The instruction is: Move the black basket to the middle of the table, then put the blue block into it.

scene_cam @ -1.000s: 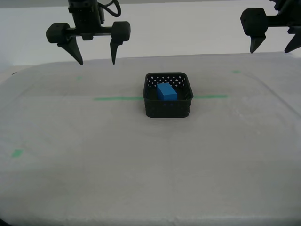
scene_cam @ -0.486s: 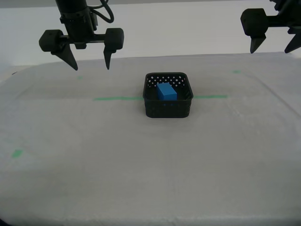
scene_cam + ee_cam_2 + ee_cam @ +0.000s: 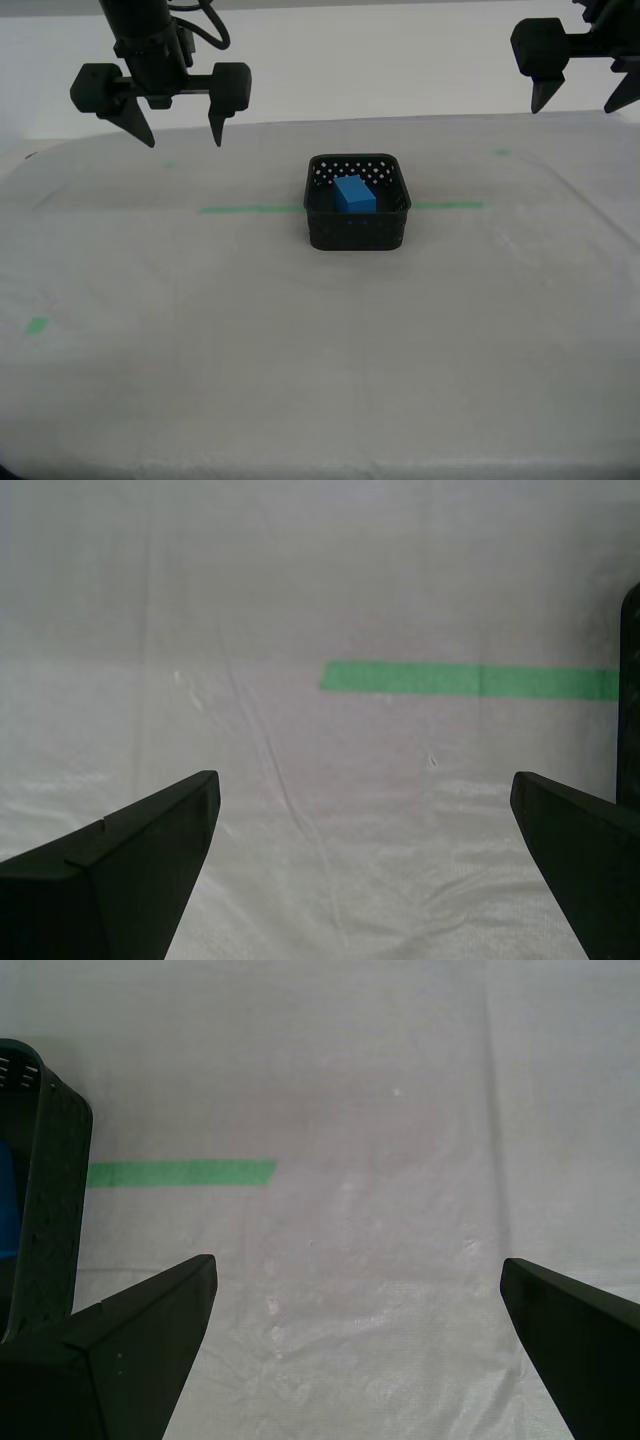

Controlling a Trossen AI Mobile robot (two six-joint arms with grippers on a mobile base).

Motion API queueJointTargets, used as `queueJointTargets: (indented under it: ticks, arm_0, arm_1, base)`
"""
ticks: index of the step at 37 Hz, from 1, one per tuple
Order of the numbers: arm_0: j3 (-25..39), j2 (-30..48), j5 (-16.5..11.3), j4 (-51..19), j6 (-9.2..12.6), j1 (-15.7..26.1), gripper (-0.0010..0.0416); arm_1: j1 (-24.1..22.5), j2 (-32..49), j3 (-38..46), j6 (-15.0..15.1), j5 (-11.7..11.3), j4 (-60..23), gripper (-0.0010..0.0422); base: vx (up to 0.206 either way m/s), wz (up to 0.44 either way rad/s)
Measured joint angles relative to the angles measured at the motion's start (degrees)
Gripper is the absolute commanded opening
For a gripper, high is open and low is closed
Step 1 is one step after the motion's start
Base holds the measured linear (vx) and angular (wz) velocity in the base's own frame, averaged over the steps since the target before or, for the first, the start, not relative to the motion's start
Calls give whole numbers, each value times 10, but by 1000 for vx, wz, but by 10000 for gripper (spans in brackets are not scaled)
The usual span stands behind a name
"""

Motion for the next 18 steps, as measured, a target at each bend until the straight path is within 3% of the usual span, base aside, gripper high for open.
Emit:
queueJointTargets:
  ticks: [18]
  arm_0:
    - [0,0,0,0,0,0,398]
  arm_1:
    - [0,-26,-18,10,-27,35,401]
  base:
    - [0,0]
